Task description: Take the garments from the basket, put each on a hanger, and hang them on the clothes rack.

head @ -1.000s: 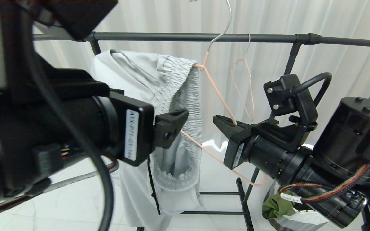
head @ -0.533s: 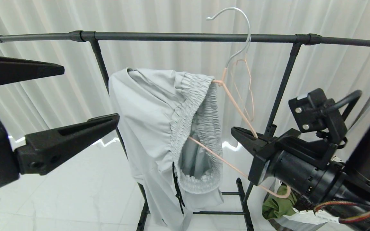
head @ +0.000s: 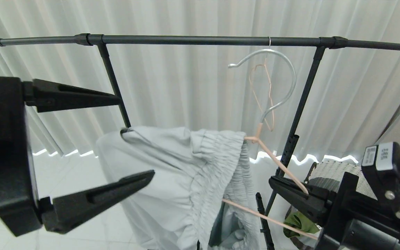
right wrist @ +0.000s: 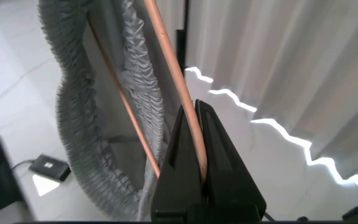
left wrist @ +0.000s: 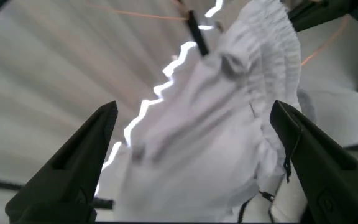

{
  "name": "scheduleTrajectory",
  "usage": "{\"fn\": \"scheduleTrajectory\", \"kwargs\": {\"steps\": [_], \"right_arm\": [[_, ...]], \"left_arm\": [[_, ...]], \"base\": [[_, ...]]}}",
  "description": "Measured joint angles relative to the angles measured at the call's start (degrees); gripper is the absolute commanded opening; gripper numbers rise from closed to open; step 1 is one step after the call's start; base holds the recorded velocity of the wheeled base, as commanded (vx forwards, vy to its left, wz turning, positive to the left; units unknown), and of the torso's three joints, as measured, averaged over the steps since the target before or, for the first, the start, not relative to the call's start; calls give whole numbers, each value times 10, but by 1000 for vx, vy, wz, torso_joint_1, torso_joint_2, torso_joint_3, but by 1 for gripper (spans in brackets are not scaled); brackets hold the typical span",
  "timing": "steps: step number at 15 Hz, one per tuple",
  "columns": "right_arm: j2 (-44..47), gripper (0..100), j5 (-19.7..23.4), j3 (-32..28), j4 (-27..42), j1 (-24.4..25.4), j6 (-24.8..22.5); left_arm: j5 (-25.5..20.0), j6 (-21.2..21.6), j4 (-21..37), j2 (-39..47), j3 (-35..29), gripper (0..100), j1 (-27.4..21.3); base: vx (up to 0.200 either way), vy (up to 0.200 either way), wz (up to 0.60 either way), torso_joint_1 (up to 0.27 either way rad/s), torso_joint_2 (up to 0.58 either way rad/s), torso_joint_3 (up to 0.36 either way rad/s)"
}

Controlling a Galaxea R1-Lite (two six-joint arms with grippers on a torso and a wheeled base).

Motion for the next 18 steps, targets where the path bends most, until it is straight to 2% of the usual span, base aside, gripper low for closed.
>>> {"fn": "scheduleTrajectory", "kwargs": {"steps": [5, 18], "right_arm": [[-12, 0, 0, 17, 0, 33, -9], [-6, 0, 0, 15, 1, 58, -31]], "left_arm": [[-105, 4, 0, 25, 35, 100, 0], [-113, 0, 0, 60, 55, 100, 7]], "base": [[0, 0, 0, 0, 0, 0], [0, 0, 0, 0, 0, 0]]}}
